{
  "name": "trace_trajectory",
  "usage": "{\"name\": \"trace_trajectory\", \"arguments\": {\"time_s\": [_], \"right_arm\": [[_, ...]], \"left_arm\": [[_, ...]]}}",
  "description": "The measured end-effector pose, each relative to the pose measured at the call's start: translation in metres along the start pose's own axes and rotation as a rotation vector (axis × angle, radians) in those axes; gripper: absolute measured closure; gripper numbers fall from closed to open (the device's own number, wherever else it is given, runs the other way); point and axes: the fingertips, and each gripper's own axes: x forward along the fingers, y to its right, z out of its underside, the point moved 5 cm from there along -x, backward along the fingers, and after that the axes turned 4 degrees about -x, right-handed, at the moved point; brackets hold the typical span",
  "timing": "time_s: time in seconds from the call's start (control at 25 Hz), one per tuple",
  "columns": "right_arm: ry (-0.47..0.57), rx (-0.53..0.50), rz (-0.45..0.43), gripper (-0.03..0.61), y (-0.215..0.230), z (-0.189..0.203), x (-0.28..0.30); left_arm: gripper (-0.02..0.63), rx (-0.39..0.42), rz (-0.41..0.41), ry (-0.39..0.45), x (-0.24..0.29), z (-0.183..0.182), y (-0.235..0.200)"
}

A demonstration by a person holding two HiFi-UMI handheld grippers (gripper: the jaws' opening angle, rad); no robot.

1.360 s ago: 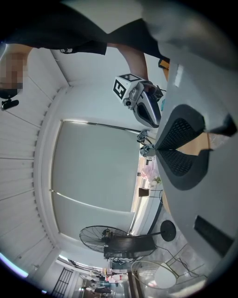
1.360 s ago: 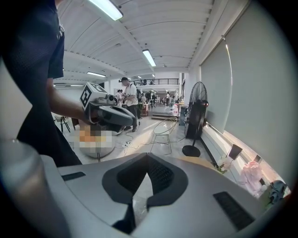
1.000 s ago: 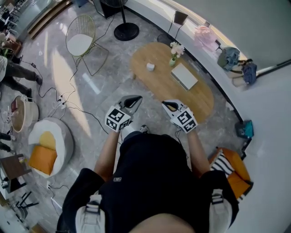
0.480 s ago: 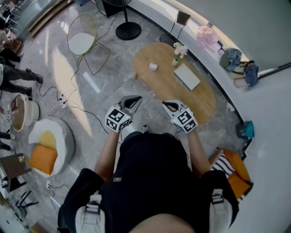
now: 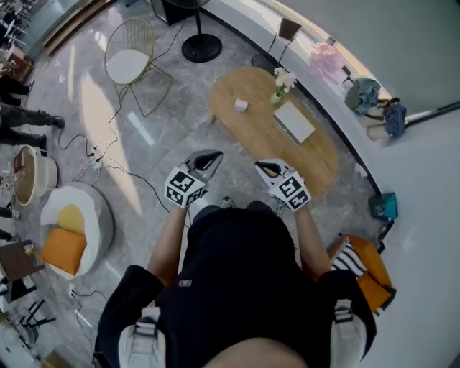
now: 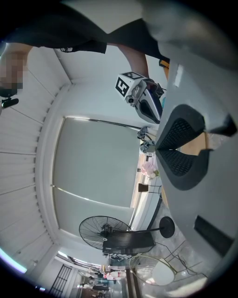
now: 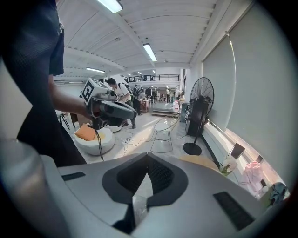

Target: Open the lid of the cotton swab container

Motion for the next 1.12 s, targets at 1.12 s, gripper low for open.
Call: {"name": "trace_trajectory", "arguments": {"time_s": [1.12], "right_arm": [[-0.011,-0.041,-0.104,0.584,0.103,0.001,0.042]], "left_arm": [[0.614,-0.008,-0.135,-0.037,0.048,-0.038,-0.061]]}}
